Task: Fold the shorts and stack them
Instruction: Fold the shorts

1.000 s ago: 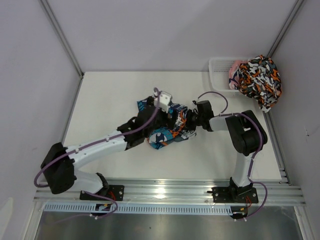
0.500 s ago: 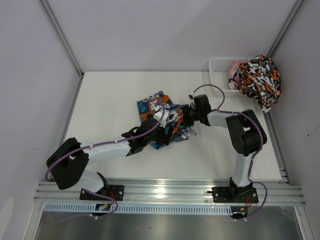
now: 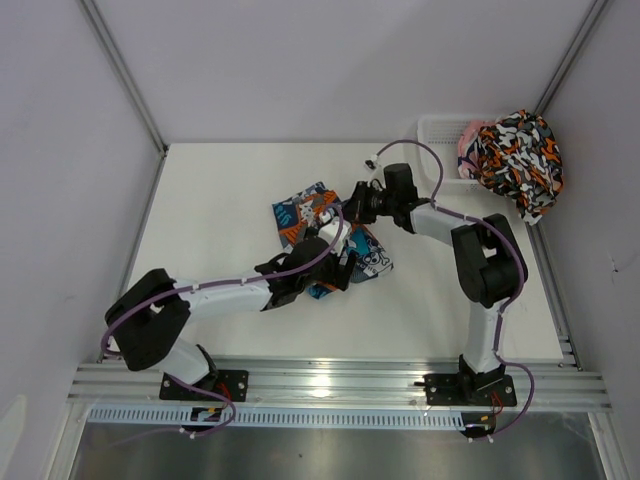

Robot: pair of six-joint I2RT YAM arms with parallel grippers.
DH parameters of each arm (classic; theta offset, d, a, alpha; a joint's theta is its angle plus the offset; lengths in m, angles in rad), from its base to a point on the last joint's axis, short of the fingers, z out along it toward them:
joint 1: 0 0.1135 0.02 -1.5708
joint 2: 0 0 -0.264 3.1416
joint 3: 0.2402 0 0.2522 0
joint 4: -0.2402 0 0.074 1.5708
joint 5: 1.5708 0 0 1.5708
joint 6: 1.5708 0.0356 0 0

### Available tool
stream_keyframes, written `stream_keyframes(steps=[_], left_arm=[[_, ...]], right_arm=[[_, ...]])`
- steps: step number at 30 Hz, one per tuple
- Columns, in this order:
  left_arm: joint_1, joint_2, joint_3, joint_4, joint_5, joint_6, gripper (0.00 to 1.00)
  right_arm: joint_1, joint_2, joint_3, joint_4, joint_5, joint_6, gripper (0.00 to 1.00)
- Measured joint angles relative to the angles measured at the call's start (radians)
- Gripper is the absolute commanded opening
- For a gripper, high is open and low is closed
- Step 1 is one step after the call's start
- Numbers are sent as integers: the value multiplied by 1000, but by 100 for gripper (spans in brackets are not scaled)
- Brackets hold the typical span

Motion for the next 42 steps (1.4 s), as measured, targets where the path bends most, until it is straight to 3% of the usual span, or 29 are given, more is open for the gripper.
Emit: stream_keyframes(steps=[3,4,5,7,16,20,24,28,34,42], left_arm=[[-22,19,32,-4,-22,6,95],[-27,24,39,-4,-30,6,95],[-30,27,43,-3,-37,6,95],[-33,27,43,-2,-40,6,95],[-34,8,7,42,-31,6,95],[-34,-87,-48,64,-32,0,95],[3,-248,-128,108,-18,-44,96],[176,-360,-182,142,42,-152,96],[322,-294,-177,113,127,-291,96],[368,-88,-163,147,310,-404,96]], right_arm=[[-10,35,6,17,-30,10,15],[-13,38,-2,14,-32,11,20],[-13,38,-13,12,-31,12,33],[-19,26,-51,6,-18,12,45],[-111,-141,-256,-39,3,55,71],[-166,-210,-323,-16,-25,98,99],[-198,-223,-356,12,-71,127,99],[-185,-227,-337,-18,-77,130,99],[-143,-227,-235,-95,-61,117,100],[-117,-227,-196,-140,-21,114,100]])
